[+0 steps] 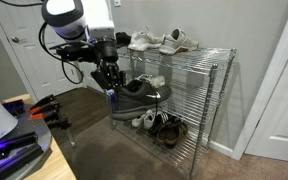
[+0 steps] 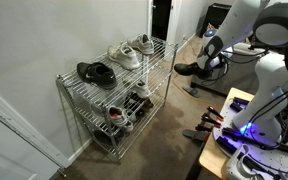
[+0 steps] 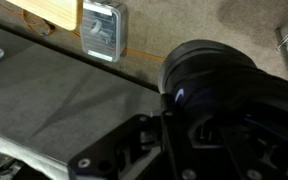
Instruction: Move the right black sneaker closer to the left one
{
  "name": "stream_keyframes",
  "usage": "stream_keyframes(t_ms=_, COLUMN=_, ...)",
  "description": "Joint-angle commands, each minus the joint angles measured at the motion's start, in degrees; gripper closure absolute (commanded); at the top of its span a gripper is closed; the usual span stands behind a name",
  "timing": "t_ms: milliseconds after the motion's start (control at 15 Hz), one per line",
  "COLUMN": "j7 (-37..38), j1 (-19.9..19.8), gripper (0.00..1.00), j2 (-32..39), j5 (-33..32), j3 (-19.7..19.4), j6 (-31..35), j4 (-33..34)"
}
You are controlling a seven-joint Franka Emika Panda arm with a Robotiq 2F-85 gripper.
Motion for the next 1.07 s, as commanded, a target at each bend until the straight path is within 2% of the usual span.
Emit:
stream_keyframes(t_ms=0, j7=-1.4, j1=6.4, gripper=0.95, j2=0.5, j5=0.8, j3=-8.4, j6=-2.4, j4=0.2)
stream_keyframes(t_ms=133, j7=-2.1, j1=10.4, gripper=0.95, j2=0.9, j5=2.1, j3=-13.4, j6=-2.0, j4=0.0)
stream_keyframes(t_ms=467, j7=-5.3, j1=23.5, gripper=0.95, j2=4.3, j5=8.3, j3=-27.8, j6=-3.1, j4=-0.1)
stream_keyframes(t_ms=733, j7=-7.3, j1=30.3, gripper=0.95, j2=6.6, j5=13.8, j3=-32.5, j6=-4.3, j4=-0.1)
stream_keyframes(t_ms=1000, j7=-14.9, j1=43.0, gripper=0.95, j2=5.1, j5=23.1, j3=-39.2, j6=-5.1, j4=0.2)
